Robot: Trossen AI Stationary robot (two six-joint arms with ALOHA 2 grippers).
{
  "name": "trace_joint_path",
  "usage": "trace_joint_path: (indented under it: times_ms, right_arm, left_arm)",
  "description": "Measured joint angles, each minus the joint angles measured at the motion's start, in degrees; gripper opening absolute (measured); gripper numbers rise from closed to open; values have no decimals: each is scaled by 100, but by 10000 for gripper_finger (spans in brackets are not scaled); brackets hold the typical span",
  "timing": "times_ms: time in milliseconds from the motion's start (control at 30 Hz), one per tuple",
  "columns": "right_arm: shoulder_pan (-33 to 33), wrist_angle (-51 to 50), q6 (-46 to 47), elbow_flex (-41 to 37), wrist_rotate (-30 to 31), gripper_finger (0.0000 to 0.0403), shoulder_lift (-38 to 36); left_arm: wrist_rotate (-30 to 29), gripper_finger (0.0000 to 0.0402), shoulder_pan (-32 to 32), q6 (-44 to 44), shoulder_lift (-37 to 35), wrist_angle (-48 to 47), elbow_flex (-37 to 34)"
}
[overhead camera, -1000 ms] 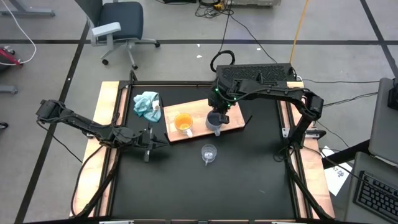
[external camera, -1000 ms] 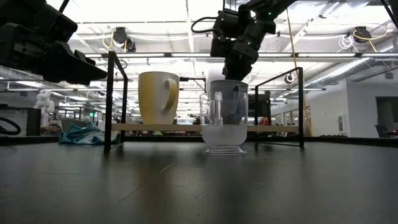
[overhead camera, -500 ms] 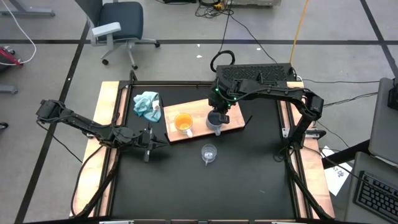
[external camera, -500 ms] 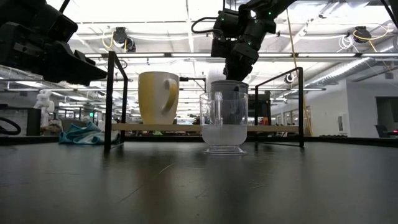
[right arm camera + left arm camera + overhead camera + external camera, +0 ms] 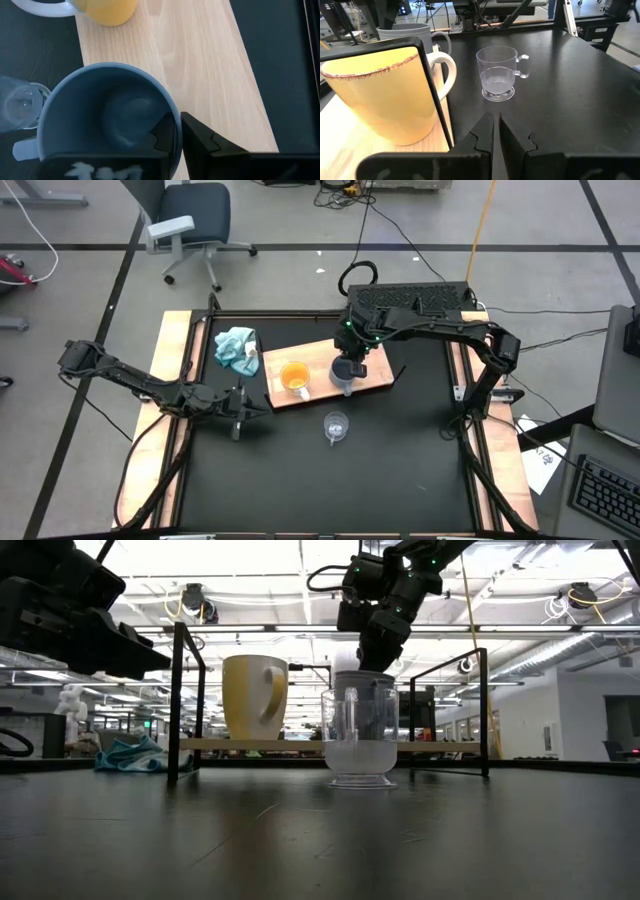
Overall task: Stack small to large cups/mugs on shelf
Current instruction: Put the blue mug onto the shelf, then put the transparent mug on the shelf
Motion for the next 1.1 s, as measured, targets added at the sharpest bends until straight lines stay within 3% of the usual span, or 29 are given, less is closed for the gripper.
trace_joint_path:
  times_ms: [767,1100]
  right_arm:
    - [16,252,-26,-2,-33,88,0]
    - [70,355,-10,-9,-36,107,-761]
  left_arm:
    - [23,31,0,0,2,6,0]
    - [25,31,0,2,2,172,0]
